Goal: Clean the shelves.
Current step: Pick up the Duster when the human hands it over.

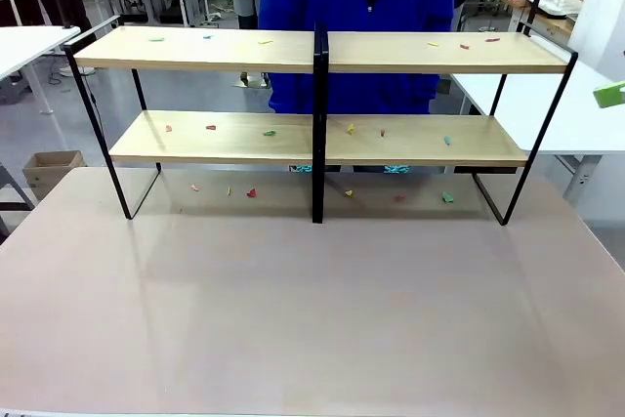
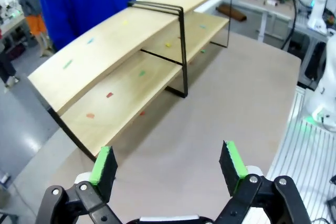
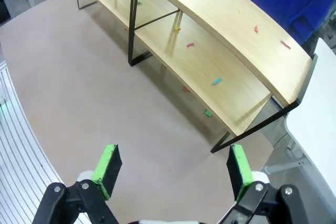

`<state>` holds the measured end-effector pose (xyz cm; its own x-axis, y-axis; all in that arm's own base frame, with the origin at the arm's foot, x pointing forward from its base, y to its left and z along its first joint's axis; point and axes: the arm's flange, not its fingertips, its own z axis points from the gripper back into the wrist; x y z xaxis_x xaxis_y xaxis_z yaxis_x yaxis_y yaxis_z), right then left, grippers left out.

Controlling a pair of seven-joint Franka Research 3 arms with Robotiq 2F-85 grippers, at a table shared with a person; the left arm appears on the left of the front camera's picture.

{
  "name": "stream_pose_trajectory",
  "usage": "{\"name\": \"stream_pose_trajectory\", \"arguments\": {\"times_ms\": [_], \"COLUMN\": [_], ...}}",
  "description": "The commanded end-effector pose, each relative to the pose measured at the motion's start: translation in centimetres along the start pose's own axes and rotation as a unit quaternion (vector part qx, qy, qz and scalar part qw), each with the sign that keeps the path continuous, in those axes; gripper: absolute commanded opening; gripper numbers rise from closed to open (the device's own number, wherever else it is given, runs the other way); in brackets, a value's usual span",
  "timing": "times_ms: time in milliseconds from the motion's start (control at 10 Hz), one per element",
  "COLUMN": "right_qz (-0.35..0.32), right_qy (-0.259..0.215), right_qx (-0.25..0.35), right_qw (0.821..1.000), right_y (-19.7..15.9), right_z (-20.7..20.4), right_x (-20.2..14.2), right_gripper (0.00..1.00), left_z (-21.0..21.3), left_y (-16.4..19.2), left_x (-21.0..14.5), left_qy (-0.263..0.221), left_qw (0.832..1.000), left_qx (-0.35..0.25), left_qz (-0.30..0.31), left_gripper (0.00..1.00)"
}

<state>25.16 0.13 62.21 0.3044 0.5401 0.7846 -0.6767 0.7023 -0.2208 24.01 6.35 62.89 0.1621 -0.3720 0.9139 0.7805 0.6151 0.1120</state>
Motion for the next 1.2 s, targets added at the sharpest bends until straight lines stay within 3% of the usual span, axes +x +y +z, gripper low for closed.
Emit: {"name": "stream_pose_trajectory", "arguments": {"times_ms": [0,200,800,900,1100], "right_qz": [0.009,0.011,0.022,0.023,0.023], "right_qy": [0.000,0.003,0.009,0.008,0.010], "right_qx": [-0.005,0.000,0.008,0.007,0.002], "right_qw": [1.000,1.000,1.000,1.000,1.000], "right_y": [2.4,2.1,2.1,2.1,2.1], "right_z": [-2.6,-3.2,-4.3,-4.3,-4.4], "right_x": [-4.7,-4.6,-4.6,-4.7,-4.6], "right_gripper": [1.00,1.00,1.00,1.00,1.00], "left_z": [-4.4,-4.5,-4.8,-1.4,-1.4], "left_y": [-5.0,-4.8,-4.0,2.0,2.0], "left_x": [-5.8,-5.6,-6.0,0.7,0.7], "left_qy": [-0.012,-0.025,0.000,-0.008,-0.008], "left_qw": [0.999,0.995,0.993,0.995,0.995], "left_qx": [0.040,0.080,0.086,0.073,0.073], "left_qz": [0.031,0.061,0.082,0.068,0.068], "left_gripper": [1.00,1.00,1.00,1.00,1.00]}}
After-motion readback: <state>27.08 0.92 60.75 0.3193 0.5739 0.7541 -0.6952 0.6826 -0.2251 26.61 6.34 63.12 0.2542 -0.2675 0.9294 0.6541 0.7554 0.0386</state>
